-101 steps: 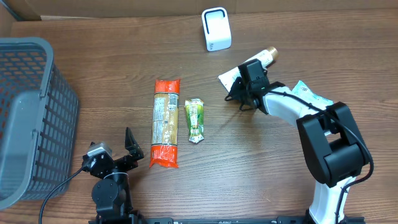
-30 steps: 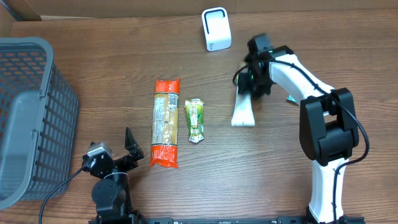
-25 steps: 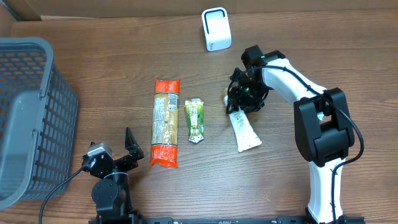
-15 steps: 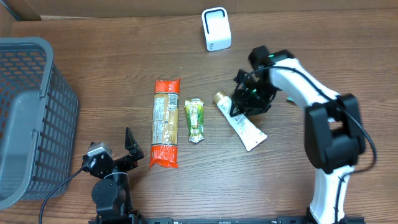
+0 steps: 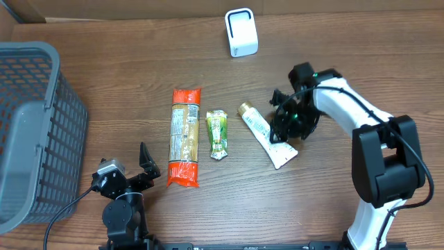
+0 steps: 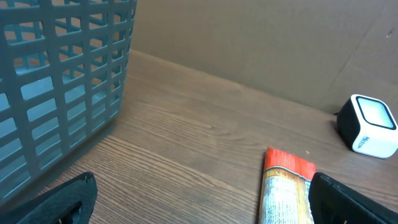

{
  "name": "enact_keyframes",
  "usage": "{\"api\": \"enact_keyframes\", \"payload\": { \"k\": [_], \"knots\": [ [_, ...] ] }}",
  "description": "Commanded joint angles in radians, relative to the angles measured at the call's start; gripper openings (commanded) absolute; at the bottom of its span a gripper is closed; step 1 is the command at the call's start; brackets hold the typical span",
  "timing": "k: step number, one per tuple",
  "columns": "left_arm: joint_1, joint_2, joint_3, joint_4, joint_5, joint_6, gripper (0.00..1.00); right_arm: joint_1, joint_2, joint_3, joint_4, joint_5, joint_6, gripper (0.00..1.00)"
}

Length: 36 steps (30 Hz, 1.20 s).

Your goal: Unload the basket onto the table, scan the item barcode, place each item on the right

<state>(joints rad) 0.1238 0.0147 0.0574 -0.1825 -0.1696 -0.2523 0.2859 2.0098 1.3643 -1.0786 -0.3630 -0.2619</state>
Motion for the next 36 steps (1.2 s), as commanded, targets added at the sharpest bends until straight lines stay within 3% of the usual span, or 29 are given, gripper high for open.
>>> {"api": "enact_keyframes", "payload": {
  "k": [1, 3, 7, 8, 14, 24, 26, 29, 33, 36],
  "knots": [
    [-0.006, -0.010, -0.001, 0.000, -0.014, 0.016, 1.00, 0.016, 0.001, -0.052, 0.050, -0.044, -0.024, 0.59],
    [-0.006, -0.010, -0.001, 0.000, -0.014, 0.016, 1.00, 0.023, 0.001, -0.070, 0.074, -0.095, -0.023, 0.48],
    [-0.006, -0.010, -0.001, 0.000, -0.014, 0.016, 1.00, 0.031, 0.001, -0.084, 0.102, -0.155, 0.023, 0.08],
    [-0.006, -0.010, -0.001, 0.000, -0.014, 0.016, 1.00, 0.031, 0.001, -0.083, 0.107, -0.157, 0.044, 0.04],
    [-0.006, -0.010, -0.001, 0.000, -0.014, 0.016, 1.00, 0.027, -0.018, 0.009, 0.102, -0.291, 0.083, 0.04],
    [-0.006, -0.010, -0.001, 0.000, -0.014, 0.016, 1.00, 0.031, -0.041, 0.404, 0.120, -0.240, 0.192, 0.04],
    [-0.006, -0.010, -0.001, 0.000, -0.014, 0.016, 1.00, 0.030, -0.042, 0.446, 0.103, -0.323, 0.192, 0.04],
    [-0.006, -0.010, -0.001, 0.000, -0.014, 0.016, 1.00, 0.020, -0.055, 0.492, 0.074, -0.610, 0.191, 0.04],
    [-0.006, -0.010, -0.001, 0.000, -0.014, 0.016, 1.00, -0.004, -0.093, 0.492, 0.043, -0.703, 0.166, 0.04],
    [-0.006, -0.010, -0.001, 0.000, -0.014, 0.016, 1.00, -0.026, -0.137, 0.492, -0.051, -0.731, 0.068, 0.04]
  ]
}}
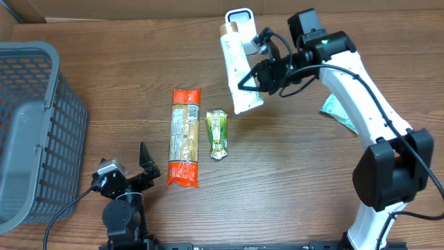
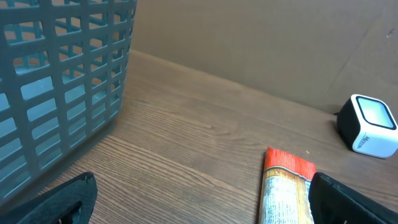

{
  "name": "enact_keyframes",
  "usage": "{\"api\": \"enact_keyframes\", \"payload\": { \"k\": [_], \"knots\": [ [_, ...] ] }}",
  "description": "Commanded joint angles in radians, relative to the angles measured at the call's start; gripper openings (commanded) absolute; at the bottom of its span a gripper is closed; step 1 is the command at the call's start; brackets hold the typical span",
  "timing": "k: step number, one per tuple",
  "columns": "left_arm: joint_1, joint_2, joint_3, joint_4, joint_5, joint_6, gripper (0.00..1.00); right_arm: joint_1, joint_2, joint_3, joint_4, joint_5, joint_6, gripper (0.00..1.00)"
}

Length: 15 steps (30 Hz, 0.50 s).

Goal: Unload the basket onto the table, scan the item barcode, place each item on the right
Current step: 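Hold the Pantene tube barcode in front of the white scanner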

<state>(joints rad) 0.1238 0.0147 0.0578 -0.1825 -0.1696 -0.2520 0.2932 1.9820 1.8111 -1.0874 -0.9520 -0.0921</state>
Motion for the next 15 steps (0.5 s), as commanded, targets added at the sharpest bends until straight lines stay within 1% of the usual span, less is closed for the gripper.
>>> {"api": "enact_keyframes", "payload": {
  "k": [1, 6, 9, 12, 13, 15],
  "knots": [
    [-0.006, -0.010, -0.001, 0.000, -0.014, 0.016, 1.00, -0.039, -0.120, 0.045, -0.067, -0.142, -0.123, 0.04],
    [-0.006, -0.010, -0.001, 0.000, -0.014, 0.016, 1.00, -0.064, -0.158, 0.045, -0.156, -0.142, -0.203, 0.04],
    [-0.006, -0.010, -0.001, 0.000, -0.014, 0.016, 1.00, -0.069, -0.165, 0.045, -0.163, -0.094, -0.202, 0.04],
    [-0.006, -0.010, -0.001, 0.000, -0.014, 0.016, 1.00, -0.038, -0.165, 0.045, -0.070, 0.179, -0.059, 0.04],
    [-0.006, -0.010, -0.001, 0.000, -0.014, 0.016, 1.00, -0.014, -0.165, 0.045, -0.037, 0.295, -0.029, 0.04],
    [-0.006, -0.010, -0.001, 0.000, -0.014, 0.016, 1.00, 0.046, -0.163, 0.045, 0.034, 0.586, 0.023, 0.04]
  ]
}}
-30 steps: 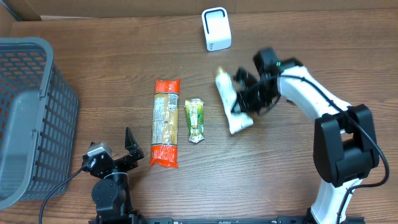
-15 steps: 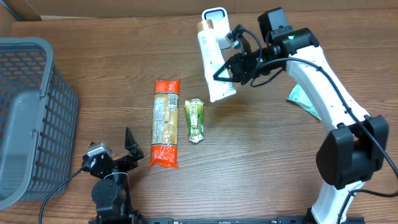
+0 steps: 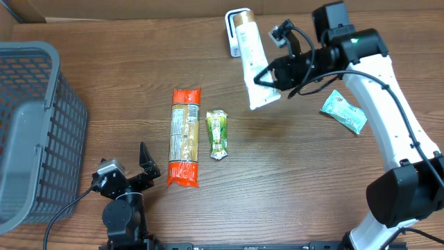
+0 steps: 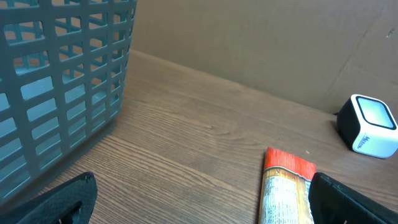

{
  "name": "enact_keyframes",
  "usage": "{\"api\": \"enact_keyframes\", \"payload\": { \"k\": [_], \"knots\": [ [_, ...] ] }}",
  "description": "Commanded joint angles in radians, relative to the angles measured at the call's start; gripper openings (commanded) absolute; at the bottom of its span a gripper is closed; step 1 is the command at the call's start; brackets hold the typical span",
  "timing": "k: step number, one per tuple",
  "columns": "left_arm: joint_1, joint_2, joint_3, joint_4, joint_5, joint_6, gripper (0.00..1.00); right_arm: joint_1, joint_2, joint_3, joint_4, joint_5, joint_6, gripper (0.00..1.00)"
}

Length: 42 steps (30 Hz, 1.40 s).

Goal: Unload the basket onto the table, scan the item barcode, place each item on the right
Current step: 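Hold the Pantene tube barcode in front of the white scanner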

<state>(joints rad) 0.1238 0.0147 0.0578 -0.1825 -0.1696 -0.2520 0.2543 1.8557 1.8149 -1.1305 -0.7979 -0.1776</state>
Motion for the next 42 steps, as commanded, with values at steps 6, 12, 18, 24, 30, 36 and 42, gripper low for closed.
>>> {"api": "enact_keyframes", "payload": {
  "k": [6, 12, 18, 24, 30, 36, 42],
  "knots": [
    [-0.006, -0.010, -0.001, 0.000, -0.014, 0.016, 1.00, 0.230, 0.016, 0.037, 0.349, 1.174, 0.121, 0.04],
    [-0.006, -0.010, -0.001, 0.000, -0.014, 0.016, 1.00, 0.248, 0.148, 0.037, 0.667, 1.344, -0.182, 0.04],
    [-0.006, -0.010, -0.001, 0.000, -0.014, 0.016, 1.00, 0.200, 0.337, 0.037, 0.979, 1.441, -0.515, 0.04],
    [-0.006, -0.010, -0.001, 0.000, -0.014, 0.016, 1.00, 0.182, 0.492, 0.037, 1.178, 1.531, -0.756, 0.04],
    [-0.006, -0.010, -0.001, 0.000, -0.014, 0.016, 0.99, 0.182, 0.535, 0.037, 1.247, 1.530, -0.766, 0.04],
    [-0.006, -0.010, -0.001, 0.000, -0.014, 0.016, 1.00, 0.182, 0.535, 0.037, 1.278, 1.530, -0.766, 0.04],
    [-0.006, -0.010, -0.001, 0.000, -0.014, 0.016, 1.00, 0.183, 0.535, 0.037, 1.275, 1.549, -0.766, 0.04]
  ]
}}
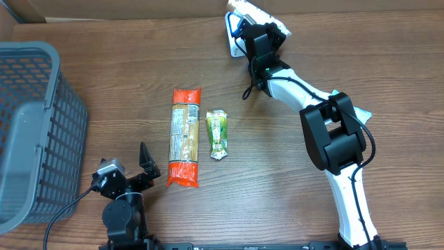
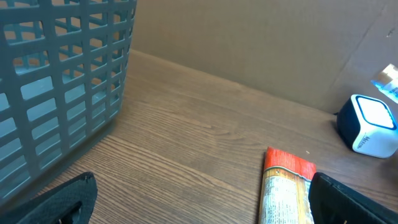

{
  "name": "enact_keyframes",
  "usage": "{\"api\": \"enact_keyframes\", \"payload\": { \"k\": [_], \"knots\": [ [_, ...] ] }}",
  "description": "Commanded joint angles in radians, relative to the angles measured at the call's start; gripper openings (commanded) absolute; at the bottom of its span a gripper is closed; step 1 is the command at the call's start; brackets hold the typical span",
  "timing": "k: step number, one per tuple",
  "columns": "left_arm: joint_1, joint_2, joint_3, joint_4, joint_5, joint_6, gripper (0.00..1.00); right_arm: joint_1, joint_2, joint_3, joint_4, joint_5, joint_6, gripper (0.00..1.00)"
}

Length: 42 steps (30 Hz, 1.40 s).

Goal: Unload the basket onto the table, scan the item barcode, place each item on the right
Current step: 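Hold the Pantene tube barcode in front of the white scanner, then carry the Pantene tube right and release it on the table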

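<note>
The white scanner [image 1: 234,36] stands at the back of the table and also shows as the scanner [image 2: 372,124] far right in the left wrist view. My right gripper [image 1: 258,35] hangs over it, shut on the white tube [image 1: 263,14]. The tube's pale end [image 2: 388,79] shows just above the scanner. The arm hides most of the scanner from overhead. My left gripper [image 1: 135,173] rests open at the table's front with nothing between its fingers [image 2: 62,199].
A grey basket [image 1: 28,132] fills the left side. An orange-ended noodle pack [image 1: 184,137] and a green sachet [image 1: 217,134] lie mid-table. A teal pouch [image 1: 364,113] is partly under the right arm. A cardboard wall runs along the back.
The right gripper with the tube has moved from just right of the scanner to directly over it at the back edge. The left arm has not moved.
The right gripper was down on the tube lying right of the green sachet. Then it held the tube up in front of the scanner, and the teal pouch showed on the table. The tube then stood slightly to the right, and now it is over the scanner.
</note>
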<state>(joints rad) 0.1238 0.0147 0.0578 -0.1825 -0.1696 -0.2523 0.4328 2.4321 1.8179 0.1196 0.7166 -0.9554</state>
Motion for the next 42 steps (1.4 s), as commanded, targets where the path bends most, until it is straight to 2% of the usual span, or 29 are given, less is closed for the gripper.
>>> {"api": "enact_keyframes", "payload": {
  "k": [1, 9, 14, 16, 17, 20, 22, 24, 27, 31, 34, 37, 39, 42],
  "knots": [
    [-0.006, -0.010, -0.001, 0.000, -0.014, 0.016, 1.00, 0.005, -0.042, 0.034, 0.024, 0.035, 0.011, 0.04],
    [-0.006, -0.010, -0.001, 0.000, -0.014, 0.016, 1.00, 0.011, -0.042, 0.034, 0.003, 0.072, 0.022, 0.04],
    [-0.006, -0.010, -0.001, 0.000, -0.014, 0.016, 0.99, 0.037, -0.123, 0.034, -0.092, 0.069, 0.195, 0.04],
    [-0.006, -0.010, -0.001, 0.000, -0.014, 0.016, 0.99, 0.046, -0.232, 0.034, -0.255, 0.016, 0.351, 0.04],
    [-0.006, -0.010, -0.001, 0.000, -0.014, 0.016, 1.00, 0.045, -0.324, 0.034, -0.402, -0.081, 0.497, 0.04],
    [-0.006, -0.010, -0.001, 0.000, -0.014, 0.016, 1.00, 0.031, -0.484, 0.034, -0.666, -0.341, 0.741, 0.04],
    [-0.006, -0.010, -0.001, 0.000, -0.014, 0.016, 1.00, 0.012, -0.560, 0.034, -0.801, -0.491, 0.851, 0.04],
    [-0.006, -0.010, -0.001, 0.000, -0.014, 0.016, 0.99, -0.020, -0.623, 0.034, -0.954, -0.648, 0.914, 0.04],
    [-0.006, -0.010, -0.001, 0.000, -0.014, 0.016, 1.00, -0.077, -0.657, 0.034, -1.191, -0.795, 0.930, 0.04],
    [-0.006, -0.010, -0.001, 0.000, -0.014, 0.016, 1.00, -0.131, -0.641, -0.016, -1.369, -0.831, 0.930, 0.04],
    [-0.006, -0.010, -0.001, 0.000, -0.014, 0.016, 1.00, -0.158, -0.640, -0.127, -1.360, -0.831, 0.929, 0.04],
    [-0.006, -0.010, -0.001, 0.000, -0.014, 0.016, 1.00, -0.182, -0.640, -0.283, -1.281, -0.832, 0.929, 0.04],
    [-0.006, -0.010, -0.001, 0.000, -0.014, 0.016, 0.99, -0.193, -0.640, -0.422, -1.169, -0.831, 0.922, 0.04],
    [-0.006, -0.010, -0.001, 0.000, -0.014, 0.016, 1.00, -0.204, -0.640, -0.521, -1.086, -0.830, 0.934, 0.04]
  ]
}}
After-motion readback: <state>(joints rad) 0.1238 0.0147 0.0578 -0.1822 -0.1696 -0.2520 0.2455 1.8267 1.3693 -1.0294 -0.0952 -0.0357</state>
